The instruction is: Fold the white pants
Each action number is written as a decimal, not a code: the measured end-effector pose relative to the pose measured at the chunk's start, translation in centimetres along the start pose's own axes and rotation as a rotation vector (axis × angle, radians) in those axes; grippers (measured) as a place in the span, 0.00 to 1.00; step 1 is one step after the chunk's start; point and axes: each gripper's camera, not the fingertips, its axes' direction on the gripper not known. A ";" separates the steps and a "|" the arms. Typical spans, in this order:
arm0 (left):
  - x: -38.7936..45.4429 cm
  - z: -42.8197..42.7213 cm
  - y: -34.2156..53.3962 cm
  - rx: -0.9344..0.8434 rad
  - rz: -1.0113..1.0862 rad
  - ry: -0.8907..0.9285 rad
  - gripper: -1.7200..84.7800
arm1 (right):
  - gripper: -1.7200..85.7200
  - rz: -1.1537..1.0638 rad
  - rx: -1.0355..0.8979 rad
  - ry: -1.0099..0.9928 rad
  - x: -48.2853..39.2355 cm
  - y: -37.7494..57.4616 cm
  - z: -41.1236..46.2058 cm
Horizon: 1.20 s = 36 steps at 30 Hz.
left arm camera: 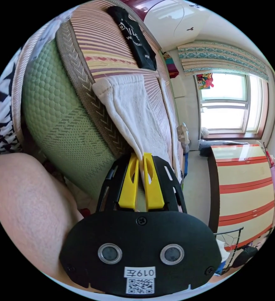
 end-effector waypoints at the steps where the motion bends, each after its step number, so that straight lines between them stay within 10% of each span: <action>1: 0.4 -0.1 -0.1 -0.004 0.011 -0.002 0.07 | 0.03 0.008 0.003 0.001 0.0 -0.1 -0.3; 36: 24.3 -12.4 -4.6 0.099 0.453 0.123 0.05 | 0.02 -0.100 0.030 0.168 -21.0 -0.1 -16.0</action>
